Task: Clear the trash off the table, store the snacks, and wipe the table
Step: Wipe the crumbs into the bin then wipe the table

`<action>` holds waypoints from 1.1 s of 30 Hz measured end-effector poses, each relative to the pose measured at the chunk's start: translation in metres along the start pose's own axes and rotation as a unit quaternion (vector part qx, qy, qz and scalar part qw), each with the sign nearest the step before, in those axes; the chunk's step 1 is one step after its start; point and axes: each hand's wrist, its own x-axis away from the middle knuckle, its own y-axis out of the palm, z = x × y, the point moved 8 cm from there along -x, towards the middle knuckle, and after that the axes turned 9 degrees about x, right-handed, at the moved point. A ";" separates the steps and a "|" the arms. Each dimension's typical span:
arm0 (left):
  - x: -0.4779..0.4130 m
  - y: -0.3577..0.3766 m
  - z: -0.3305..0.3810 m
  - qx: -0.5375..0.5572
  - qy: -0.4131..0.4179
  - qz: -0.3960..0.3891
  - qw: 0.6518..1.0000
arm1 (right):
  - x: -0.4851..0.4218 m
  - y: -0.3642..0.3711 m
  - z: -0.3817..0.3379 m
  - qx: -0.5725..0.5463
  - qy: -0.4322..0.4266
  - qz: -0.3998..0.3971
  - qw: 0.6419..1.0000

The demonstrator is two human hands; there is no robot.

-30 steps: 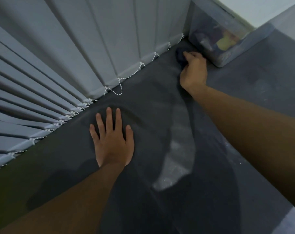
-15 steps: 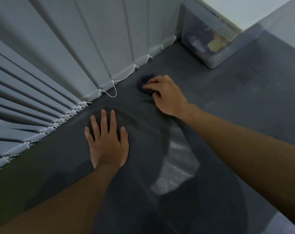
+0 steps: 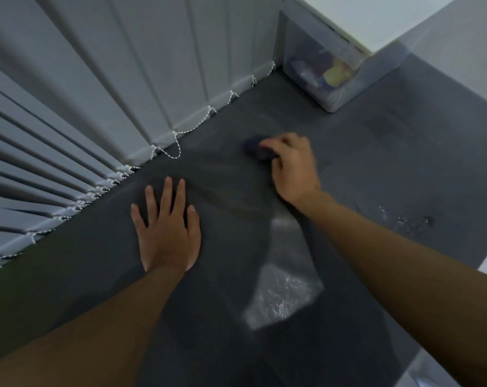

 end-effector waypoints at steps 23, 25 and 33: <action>-0.001 -0.002 0.001 0.011 0.002 0.005 1.000 | 0.044 -0.006 -0.014 -0.013 -0.071 -0.037 0.997; -0.001 -0.002 0.002 0.013 0.011 0.010 1.000 | 0.036 -0.017 0.024 0.024 0.080 0.020 0.996; 0.010 -0.008 0.026 0.026 0.141 0.019 0.989 | 0.102 -0.020 -0.033 -0.031 -0.148 -0.101 0.983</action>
